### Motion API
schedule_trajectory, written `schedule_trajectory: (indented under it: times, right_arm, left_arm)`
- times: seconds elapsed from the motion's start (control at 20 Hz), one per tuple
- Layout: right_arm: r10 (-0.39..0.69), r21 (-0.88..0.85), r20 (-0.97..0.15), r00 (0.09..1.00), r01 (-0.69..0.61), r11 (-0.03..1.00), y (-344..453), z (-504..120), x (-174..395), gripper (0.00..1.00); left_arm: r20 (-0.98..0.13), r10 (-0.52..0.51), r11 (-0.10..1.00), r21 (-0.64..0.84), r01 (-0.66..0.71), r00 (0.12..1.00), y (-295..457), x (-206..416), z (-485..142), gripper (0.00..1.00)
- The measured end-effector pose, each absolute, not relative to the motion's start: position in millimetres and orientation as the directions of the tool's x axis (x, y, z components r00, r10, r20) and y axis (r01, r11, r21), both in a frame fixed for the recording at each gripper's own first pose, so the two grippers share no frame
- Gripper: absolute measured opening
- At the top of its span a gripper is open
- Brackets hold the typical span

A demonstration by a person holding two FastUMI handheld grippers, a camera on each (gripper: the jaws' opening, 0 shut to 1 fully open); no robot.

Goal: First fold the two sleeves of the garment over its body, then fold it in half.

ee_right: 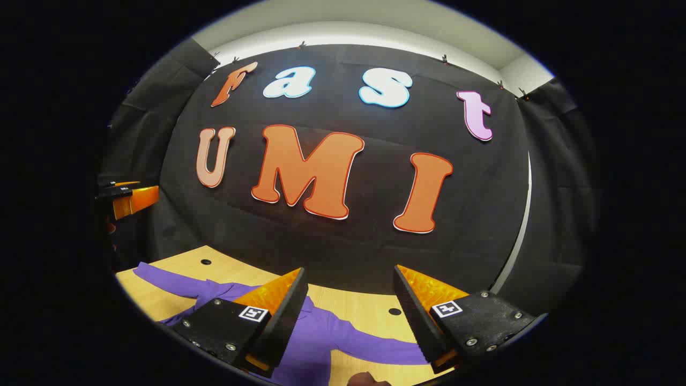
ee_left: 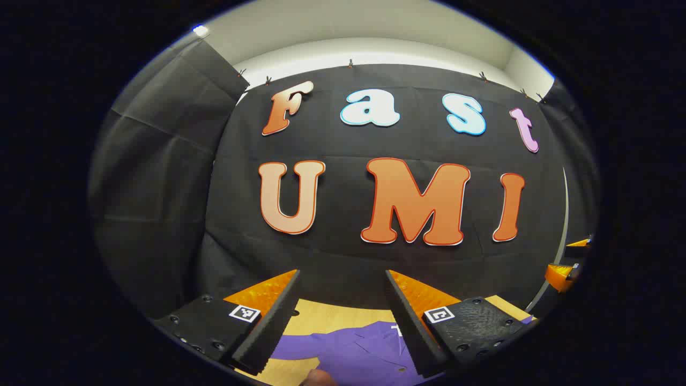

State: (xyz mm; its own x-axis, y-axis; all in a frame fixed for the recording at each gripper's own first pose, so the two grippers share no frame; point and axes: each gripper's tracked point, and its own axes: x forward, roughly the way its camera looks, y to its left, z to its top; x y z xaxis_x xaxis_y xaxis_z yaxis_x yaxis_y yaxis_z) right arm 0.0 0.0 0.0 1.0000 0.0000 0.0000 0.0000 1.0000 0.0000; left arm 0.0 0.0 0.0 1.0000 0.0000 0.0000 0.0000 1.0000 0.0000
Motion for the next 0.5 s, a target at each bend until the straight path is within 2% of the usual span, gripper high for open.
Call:
schedule_trajectory:
  times: [0.05, 0.3, 0.5]
  right_arm:
    - [0.001, 0.002, 0.001, 1.000, -0.001, 1.000, -1.1, -1.6, 3.2, 0.95]
    - [0.023, 0.029, -0.011, 1.000, -0.022, 0.999, -2.9, -14.3, 11.1, 0.95]
    - [-0.003, 0.035, -0.030, 1.000, 0.004, 0.999, -4.6, -18.9, 13.0, 0.95]
  left_arm:
    - [0.002, 0.008, 1.000, 0.007, -0.008, 1.000, -0.9, 1.1, 1.6, 0.94]
    - [0.004, 0.066, 0.996, 0.063, -0.066, 0.998, 3.5, 0.3, -3.6, 0.95]
    - [0.059, 0.082, 0.990, 0.113, -0.089, 0.995, 11.2, 1.2, 2.4, 0.95]
